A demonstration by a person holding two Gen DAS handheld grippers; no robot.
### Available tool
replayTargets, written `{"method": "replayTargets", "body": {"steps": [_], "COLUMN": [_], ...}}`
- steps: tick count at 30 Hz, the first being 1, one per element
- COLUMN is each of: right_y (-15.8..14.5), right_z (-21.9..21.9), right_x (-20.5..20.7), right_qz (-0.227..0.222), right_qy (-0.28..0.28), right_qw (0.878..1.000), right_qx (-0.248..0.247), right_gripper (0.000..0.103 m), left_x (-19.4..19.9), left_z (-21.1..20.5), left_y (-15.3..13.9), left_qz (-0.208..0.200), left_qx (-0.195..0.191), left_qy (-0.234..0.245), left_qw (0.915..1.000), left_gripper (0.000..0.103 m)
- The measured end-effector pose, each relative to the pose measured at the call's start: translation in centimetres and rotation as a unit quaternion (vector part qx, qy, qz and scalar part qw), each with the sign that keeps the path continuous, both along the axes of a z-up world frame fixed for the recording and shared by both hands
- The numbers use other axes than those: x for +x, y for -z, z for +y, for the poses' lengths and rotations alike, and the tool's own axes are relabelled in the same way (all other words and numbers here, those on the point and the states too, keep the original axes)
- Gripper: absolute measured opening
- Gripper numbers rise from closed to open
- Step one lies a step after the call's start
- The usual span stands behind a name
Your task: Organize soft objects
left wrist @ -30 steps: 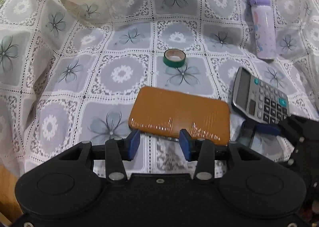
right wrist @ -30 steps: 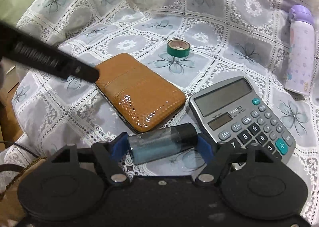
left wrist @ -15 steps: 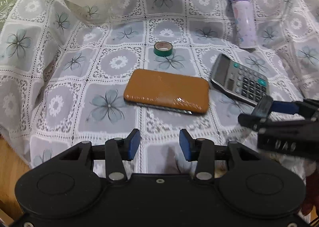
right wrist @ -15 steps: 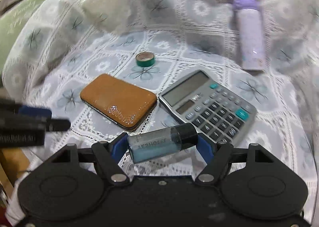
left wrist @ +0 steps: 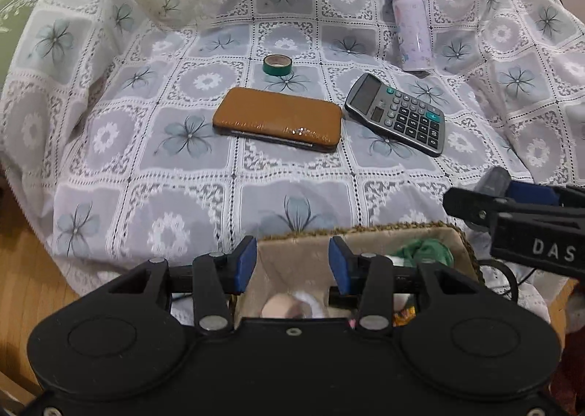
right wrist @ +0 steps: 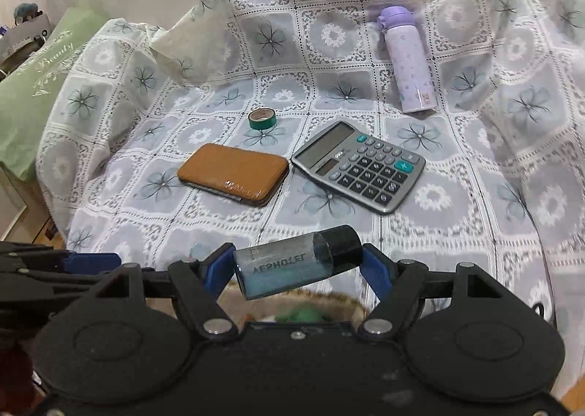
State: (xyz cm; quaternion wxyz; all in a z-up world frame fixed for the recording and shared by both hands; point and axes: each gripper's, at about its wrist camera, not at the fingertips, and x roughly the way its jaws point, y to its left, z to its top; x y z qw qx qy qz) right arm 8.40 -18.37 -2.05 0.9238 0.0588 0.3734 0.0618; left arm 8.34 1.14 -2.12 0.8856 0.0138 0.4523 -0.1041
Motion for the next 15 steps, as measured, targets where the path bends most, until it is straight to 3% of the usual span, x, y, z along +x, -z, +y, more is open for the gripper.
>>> {"method": "replayTargets", "body": {"steps": [8,15], "right_y": [0.3,1.1], "right_z": [0.3,-0.4], "right_x": [-2.7,-1.1], "right_qz": [0.006,0.021], "right_qy": [-0.002,0.005], "right_qw": [1.0,1.0], "right_qx": [0.003,0.011], "right_gripper": [0.073,0.073], "left_x": [-2.3,0.2], "left_z": [0.8,0.3], "left_y": [-1.0,-1.4], "left_qz": [-0.03,-0.031], "left_qx": [-0.018,-0.008], "left_qy": [0.011,0.014], "left_qw": [0.9993,0.9994], "left_gripper": [0.044,0.045]}}
